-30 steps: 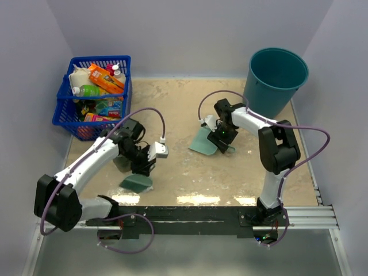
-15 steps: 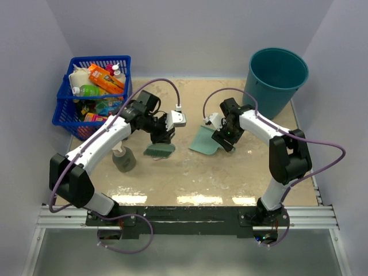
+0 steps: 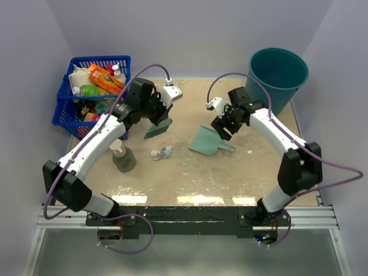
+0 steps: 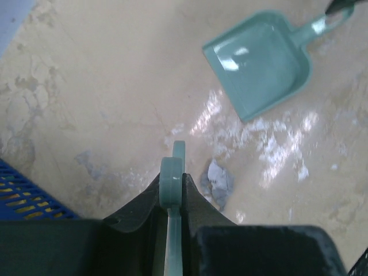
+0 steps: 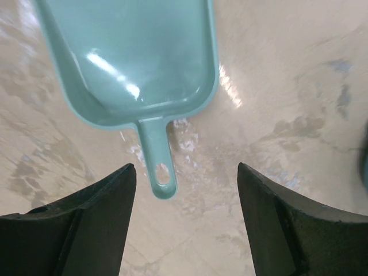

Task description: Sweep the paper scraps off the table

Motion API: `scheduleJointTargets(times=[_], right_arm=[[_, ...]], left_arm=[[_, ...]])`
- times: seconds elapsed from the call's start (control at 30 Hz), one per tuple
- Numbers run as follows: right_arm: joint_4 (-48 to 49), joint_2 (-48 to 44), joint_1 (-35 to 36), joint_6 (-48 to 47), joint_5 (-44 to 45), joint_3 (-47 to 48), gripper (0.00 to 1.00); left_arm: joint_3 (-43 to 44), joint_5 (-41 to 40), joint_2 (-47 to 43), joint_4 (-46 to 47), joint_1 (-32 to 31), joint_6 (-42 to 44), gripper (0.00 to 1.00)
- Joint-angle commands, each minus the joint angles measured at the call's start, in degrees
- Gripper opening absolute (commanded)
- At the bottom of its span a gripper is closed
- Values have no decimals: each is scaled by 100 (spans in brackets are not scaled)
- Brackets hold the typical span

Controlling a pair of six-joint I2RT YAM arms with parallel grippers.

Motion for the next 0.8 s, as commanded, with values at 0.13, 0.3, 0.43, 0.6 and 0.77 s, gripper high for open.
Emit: scheduleJointTargets(times=[0.13,0.3,0.43,0.6,0.77], right_arm=[[1322,-1277,-59,873,-2571,398,88],[995,-678,-50,1127,-3665,989,93],[1242,-564,-59,1164,-3745,1164,93],[1224,-81,-41,1531,-4874,1664,89],[1461,280,81,1928,-5994,1903,84]], left_arm=[[1478,762,625,1363,244,-1820,0],[1530,2521,659,2272,693,-2359,0],[1917,3645,958,1842,939,-2262,0],[1630,4824,941,1804,966,-2261,0],[1277,4992,792,1938,966,-2306,0]])
